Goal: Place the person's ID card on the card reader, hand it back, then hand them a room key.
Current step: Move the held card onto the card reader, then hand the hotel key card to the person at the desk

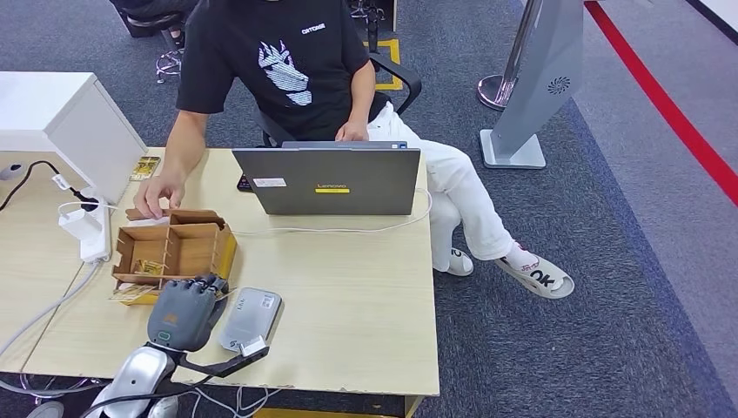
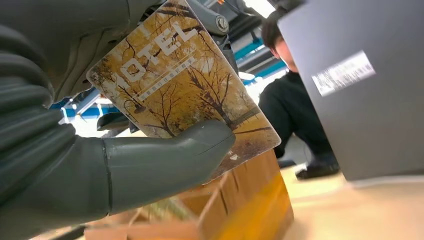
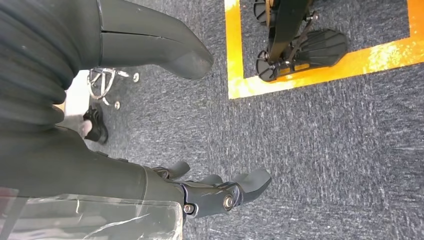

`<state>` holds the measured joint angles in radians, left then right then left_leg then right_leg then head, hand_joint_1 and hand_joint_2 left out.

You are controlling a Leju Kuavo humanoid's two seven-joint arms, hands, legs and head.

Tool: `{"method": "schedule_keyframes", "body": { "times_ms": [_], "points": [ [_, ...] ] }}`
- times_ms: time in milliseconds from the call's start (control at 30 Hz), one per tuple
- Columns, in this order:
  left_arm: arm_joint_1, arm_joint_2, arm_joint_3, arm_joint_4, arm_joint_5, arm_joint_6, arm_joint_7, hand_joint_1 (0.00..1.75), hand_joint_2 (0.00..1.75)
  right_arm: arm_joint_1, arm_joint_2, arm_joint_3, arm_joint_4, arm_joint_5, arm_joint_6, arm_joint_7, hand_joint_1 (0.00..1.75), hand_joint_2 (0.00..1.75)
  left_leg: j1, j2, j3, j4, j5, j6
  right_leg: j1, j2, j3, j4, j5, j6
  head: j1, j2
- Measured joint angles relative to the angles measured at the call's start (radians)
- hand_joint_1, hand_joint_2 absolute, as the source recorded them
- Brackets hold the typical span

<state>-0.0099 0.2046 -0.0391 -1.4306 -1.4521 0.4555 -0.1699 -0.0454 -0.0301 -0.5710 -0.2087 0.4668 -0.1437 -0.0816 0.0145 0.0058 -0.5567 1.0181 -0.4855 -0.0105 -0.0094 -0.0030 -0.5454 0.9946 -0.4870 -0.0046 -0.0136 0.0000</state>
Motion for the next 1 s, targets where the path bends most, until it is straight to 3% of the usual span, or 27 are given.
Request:
{"method": "schedule_keyframes", "body": {
  "times_ms": [233,367,500,633,1000],
  "points": [
    [-0.038,0.028,0.069,-0.027,0.046,-0.007,-0.019,1.75,1.75,0.000,0.000,-0.008,0.000,0.025,0.010,-0.002,0.00,1.75,0.000,0.000,0.000,0.000,0.000,0.000,0.000,0.000,0.000,0.001,0.000,0.000,0.000,0.000],
    [-0.049,0.037,0.116,-0.027,0.057,-0.013,-0.027,1.60,1.75,0.000,0.000,-0.014,0.000,0.037,0.016,-0.002,0.00,1.75,0.000,0.000,0.000,0.000,0.000,0.000,0.000,0.000,0.000,0.001,0.000,0.000,0.000,0.000],
    [-0.056,0.039,0.156,-0.026,0.065,-0.016,-0.036,1.62,1.75,-0.001,0.000,-0.022,0.000,0.044,0.017,-0.002,0.00,1.75,0.000,0.000,0.000,0.000,0.000,0.000,0.000,0.000,0.000,0.001,0.000,0.000,0.000,0.000],
    [-0.060,0.038,0.176,-0.025,0.067,-0.014,-0.050,0.03,1.75,-0.001,0.000,-0.028,0.000,0.051,0.017,-0.002,0.00,1.75,0.000,0.000,0.000,0.000,0.000,0.000,0.000,0.000,0.000,0.001,0.000,0.000,0.000,0.000],
    [-0.047,0.005,0.185,-0.031,0.056,0.027,-0.086,0.00,1.75,-0.002,0.006,-0.050,0.000,0.067,0.003,0.001,0.00,1.75,0.000,0.000,0.000,0.000,0.000,0.000,0.000,0.000,0.000,0.001,0.000,0.000,0.000,0.000]
  ]
}}
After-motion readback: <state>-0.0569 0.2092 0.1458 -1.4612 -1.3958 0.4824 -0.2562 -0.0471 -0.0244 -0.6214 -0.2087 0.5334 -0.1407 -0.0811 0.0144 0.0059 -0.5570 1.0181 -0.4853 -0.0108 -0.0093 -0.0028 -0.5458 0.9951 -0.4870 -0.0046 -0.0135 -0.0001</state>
